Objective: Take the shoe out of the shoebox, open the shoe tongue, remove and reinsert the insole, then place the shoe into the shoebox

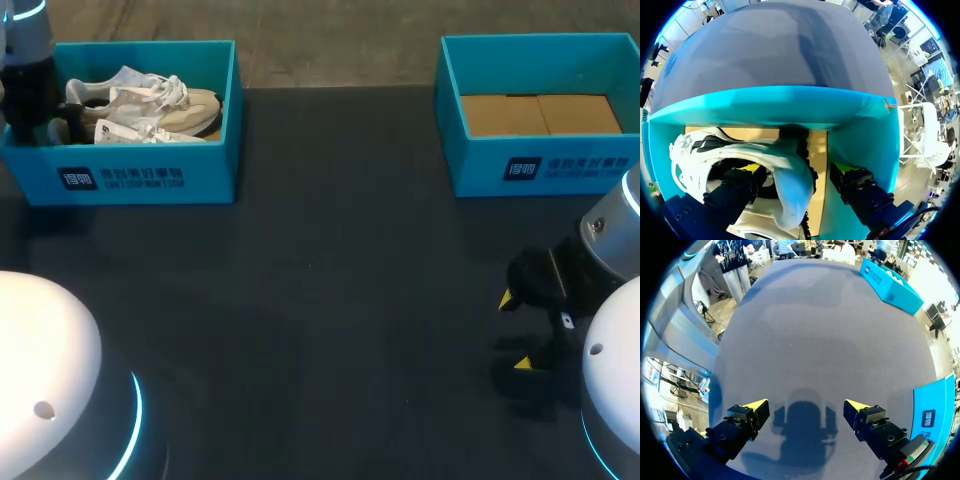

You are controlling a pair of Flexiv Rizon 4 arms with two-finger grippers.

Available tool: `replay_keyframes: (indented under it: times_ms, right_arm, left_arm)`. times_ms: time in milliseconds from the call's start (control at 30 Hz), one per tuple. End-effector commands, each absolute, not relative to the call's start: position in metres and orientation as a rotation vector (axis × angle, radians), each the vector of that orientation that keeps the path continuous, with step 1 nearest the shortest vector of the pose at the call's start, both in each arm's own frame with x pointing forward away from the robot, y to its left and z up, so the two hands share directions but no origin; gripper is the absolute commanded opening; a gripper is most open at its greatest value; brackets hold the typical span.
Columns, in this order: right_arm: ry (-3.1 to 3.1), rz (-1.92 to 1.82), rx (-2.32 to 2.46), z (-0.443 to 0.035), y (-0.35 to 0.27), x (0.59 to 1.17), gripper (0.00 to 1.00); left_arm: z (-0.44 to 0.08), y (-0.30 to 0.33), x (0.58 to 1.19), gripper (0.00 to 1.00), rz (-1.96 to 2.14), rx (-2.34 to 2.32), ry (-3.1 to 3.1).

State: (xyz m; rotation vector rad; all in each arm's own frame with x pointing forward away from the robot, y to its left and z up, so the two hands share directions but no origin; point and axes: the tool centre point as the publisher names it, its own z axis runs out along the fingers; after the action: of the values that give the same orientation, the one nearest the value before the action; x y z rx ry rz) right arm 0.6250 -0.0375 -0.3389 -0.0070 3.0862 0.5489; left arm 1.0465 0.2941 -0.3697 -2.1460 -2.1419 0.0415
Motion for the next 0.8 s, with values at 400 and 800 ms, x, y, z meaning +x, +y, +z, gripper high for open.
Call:
replay_keyframes:
  times_ms: [400, 800]
  right_arm:
    - [3.084, 0.541, -0.004, -0.339, -0.037, 0.623, 1.00]
    - [3.084, 0.541, -0.004, -0.339, -0.037, 0.623, 1.00]
  left_arm:
    - [-0.385, 0.295, 1.047, 0.64, 0.038, -2.133, -2.140]
    - [-0.389, 0.297, 1.047, 0.00, 0.042, -2.132, -2.121]
